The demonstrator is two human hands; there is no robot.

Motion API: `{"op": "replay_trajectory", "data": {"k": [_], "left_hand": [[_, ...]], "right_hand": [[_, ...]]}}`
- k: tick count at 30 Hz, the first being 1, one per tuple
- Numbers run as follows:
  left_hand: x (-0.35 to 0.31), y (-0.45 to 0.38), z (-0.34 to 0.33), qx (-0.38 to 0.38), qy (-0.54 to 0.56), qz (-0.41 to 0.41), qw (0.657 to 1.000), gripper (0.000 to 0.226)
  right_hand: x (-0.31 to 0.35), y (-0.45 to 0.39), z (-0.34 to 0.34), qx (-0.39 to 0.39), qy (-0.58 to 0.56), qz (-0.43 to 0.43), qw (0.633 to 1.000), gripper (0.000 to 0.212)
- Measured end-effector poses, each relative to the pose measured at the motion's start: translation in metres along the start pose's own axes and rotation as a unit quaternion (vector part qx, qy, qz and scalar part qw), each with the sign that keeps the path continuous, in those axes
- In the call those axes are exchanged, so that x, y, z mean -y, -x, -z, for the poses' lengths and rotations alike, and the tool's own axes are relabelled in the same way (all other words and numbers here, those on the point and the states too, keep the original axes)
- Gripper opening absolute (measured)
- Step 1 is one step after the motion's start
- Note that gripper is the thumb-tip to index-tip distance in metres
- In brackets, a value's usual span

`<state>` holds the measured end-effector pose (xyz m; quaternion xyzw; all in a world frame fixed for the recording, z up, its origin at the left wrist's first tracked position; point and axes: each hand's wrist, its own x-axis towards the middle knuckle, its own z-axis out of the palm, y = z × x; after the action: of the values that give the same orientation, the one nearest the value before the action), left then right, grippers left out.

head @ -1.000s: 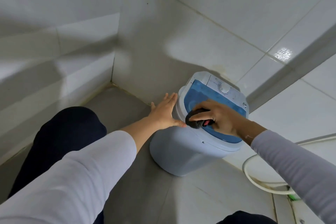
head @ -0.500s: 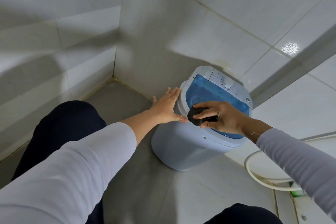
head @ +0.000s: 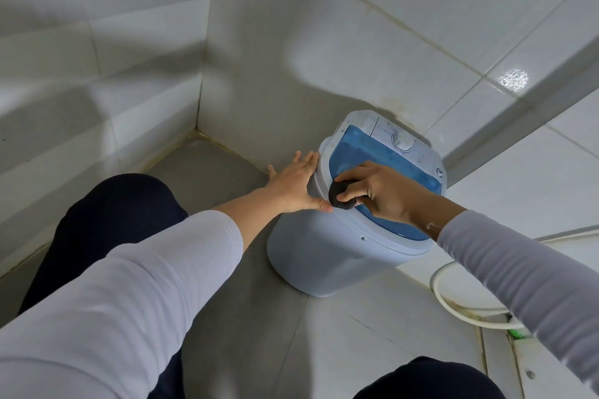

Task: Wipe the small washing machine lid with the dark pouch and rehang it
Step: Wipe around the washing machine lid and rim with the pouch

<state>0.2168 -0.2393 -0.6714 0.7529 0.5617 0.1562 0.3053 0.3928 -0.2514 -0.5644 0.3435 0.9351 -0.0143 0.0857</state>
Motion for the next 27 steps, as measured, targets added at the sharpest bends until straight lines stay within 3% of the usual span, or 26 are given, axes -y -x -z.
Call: {"op": "replay_trajectory", "data": {"k": [13,17,22,27], "left_hand": [[0.003,0.000,-0.001,0.006,0.012,-0.009,1.000,0.114],[0.003,0.000,0.001,0.013,0.009,-0.008,1.000,0.118],[0.000,0.001,0.022,0.011,0.039,0.010,0.999,0.101],[0.001,-0.012,0.039,0.006,0.030,0.031,0.999,0.095]], "right_hand": [[-0.016,-0.065,0.001,-0.031,0.063,-0.035,0.997,0.032],[-0.018,-0.076,0.011,-0.006,0.084,-0.048,0.995,0.030],[-0.044,-0.076,0.039,-0.074,0.006,-0.131,0.989,0.029],[-0.047,-0.073,0.050,-0.035,-0.018,-0.126,0.991,0.032]]}}
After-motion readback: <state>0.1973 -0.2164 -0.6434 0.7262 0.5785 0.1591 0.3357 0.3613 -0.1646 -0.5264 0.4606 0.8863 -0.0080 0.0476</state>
